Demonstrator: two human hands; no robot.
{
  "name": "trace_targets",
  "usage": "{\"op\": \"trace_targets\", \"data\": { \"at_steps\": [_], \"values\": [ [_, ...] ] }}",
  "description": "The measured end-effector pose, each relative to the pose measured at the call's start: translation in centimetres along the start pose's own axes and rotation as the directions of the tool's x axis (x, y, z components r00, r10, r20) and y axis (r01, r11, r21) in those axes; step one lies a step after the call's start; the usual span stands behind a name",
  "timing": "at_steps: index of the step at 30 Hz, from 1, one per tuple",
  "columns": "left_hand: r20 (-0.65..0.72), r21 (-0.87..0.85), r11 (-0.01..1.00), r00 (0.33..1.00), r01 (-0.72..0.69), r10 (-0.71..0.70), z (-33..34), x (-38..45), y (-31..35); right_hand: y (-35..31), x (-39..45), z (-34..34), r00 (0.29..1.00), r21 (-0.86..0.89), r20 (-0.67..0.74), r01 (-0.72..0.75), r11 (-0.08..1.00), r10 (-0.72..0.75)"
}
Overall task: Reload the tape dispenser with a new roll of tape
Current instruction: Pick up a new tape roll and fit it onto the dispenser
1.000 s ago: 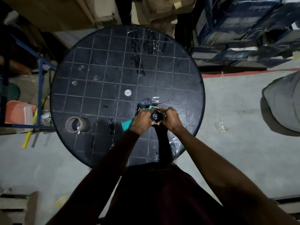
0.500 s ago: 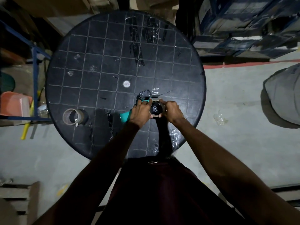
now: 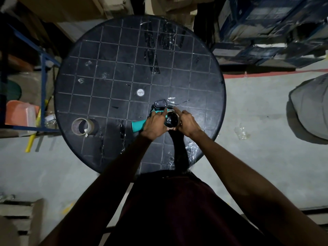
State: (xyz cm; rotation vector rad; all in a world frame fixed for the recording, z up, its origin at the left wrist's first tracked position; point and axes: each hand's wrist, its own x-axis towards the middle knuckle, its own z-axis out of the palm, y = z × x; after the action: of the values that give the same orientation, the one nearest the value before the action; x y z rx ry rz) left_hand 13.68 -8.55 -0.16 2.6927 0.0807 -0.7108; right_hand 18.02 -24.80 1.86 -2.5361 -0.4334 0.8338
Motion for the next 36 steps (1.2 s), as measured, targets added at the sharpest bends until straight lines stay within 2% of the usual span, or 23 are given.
{"op": "trace_targets", "data": {
  "at_steps": [13,19,23,26,29,36],
  "values": [
    [0.022,0.166,0.986,1.0,0.009,-0.013,0.8,0.2,0.4,-0.1,0.0,0.9,0.997,-0.037,-0.04,-0.068,0.997,0.066],
    [0.029,0.229,0.973,1.0,0.002,-0.009,0.3,0.2,0.9,-0.2,-0.1,0.4,0.996,-0.134,-0.029,-0.089,0.987,0.086],
    [0.026,0.227,0.974,1.0,-0.011,0.005,-0.6,0.2,1.1,0.2,-0.2,0.2,0.996,-0.08,-0.026,-0.09,0.993,0.088],
    [0.026,0.27,0.963,1.0,-0.021,0.014,-1.1,0.2,0.9,0.5,-0.5,1.1,0.999,-0.092,-0.016,-0.052,0.994,0.051],
    [0.048,0.289,0.957,0.999,-0.024,0.011,-0.8,0.7,0.8,0.4,-0.4,1.9,0.996,-0.097,-0.025,-0.083,0.992,0.08],
    [0.058,0.333,0.942,0.998,-0.031,0.012,0.5,1.0,0.2,0.7,0.5,2.6,0.995,-0.211,-0.033,-0.099,0.973,0.094]
  ]
}}
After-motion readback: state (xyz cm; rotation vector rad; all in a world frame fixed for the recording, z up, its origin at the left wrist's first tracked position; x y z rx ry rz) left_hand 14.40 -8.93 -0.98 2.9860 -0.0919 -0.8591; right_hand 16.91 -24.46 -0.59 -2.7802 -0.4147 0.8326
